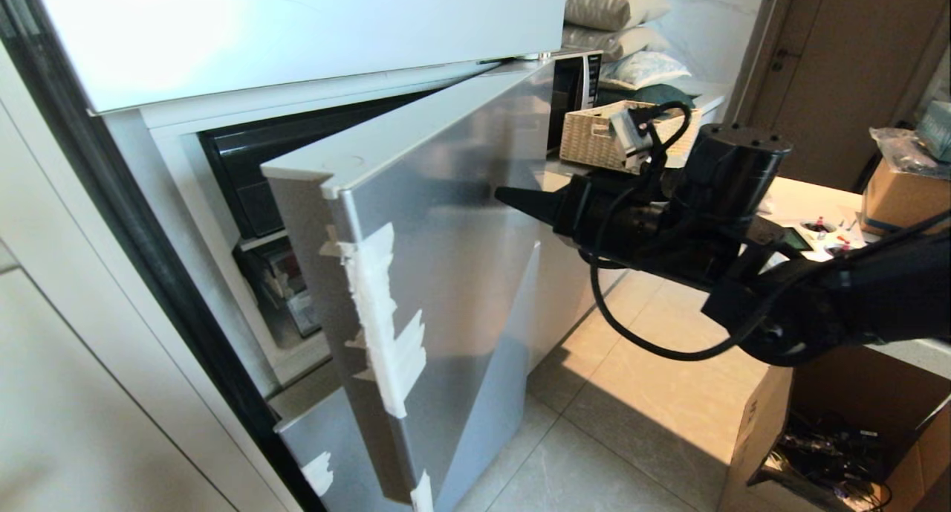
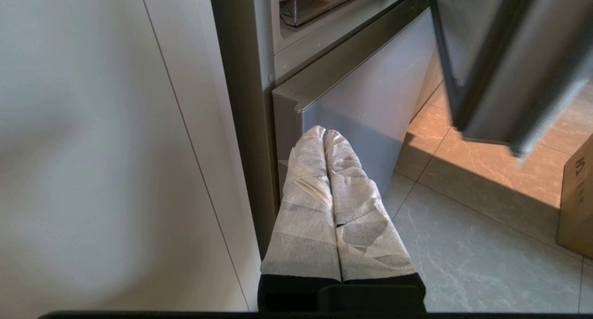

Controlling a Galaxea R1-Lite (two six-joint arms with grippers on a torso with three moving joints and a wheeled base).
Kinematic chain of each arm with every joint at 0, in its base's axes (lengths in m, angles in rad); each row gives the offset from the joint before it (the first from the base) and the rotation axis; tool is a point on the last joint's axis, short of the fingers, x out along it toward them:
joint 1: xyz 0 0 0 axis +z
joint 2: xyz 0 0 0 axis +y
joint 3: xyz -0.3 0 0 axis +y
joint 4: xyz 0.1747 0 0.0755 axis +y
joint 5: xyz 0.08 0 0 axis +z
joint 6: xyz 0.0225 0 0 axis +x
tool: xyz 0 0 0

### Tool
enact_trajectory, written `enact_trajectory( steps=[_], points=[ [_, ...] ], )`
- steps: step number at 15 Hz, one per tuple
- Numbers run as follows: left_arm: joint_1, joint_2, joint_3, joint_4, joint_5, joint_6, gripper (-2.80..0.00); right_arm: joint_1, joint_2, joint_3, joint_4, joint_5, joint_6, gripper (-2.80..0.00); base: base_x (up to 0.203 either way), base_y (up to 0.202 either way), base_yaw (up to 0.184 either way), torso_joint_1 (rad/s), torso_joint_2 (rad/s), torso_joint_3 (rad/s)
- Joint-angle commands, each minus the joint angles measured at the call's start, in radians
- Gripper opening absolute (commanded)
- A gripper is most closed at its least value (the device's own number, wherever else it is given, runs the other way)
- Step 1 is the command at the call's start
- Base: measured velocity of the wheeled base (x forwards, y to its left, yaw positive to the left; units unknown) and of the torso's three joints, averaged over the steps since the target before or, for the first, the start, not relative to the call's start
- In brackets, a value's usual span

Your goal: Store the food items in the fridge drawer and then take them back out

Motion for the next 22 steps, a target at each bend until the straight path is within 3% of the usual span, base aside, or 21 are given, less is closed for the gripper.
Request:
enact_trajectory(
  steps=[1,7,10,14,17,19,22],
  points=[
    [0.0,0.0,0.0,0.0,0.0,0.0,-2.8,0.033,0.143,-0.093,-0.001,-0.001,-0.015,-2.8,0.0,0.0,0.0,0.0,0.0,0.0],
    [0.0,0.0,0.0,0.0,0.0,0.0,-2.8,0.107,0.445,-0.48,0.041,-0.183,-0.107,-2.8,0.0,0.0,0.0,0.0,0.0,0.0],
    [0.0,0.001,0.0,0.0,0.0,0.0,-2.8,0.113,0.409,-0.454,0.04,-0.202,-0.11,-2.8,0.0,0.0,0.0,0.0,0.0,0.0],
    [0.0,0.001,0.0,0.0,0.0,0.0,-2.8,0.117,0.173,-0.17,0.001,-0.207,-0.112,-2.8,0.0,0.0,0.0,0.0,0.0,0.0],
    [0.0,0.0,0.0,0.0,0.0,0.0,-2.8,0.124,-0.151,0.166,-0.031,-0.224,-0.151,-2.8,0.0,0.0,0.0,0.0,0.0,0.0],
    [0.0,0.001,0.0,0.0,0.0,0.0,-2.8,0.125,-0.361,0.372,-0.039,-0.301,-0.217,-2.8,0.0,0.0,0.0,0.0,0.0,0.0],
    [0.0,0.001,0.0,0.001,0.0,0.0,-2.8,0.116,-0.654,0.657,-0.036,-0.478,-0.329,-2.8,0.0,0.0,0.0,0.0,0.0,0.0]
  ],
)
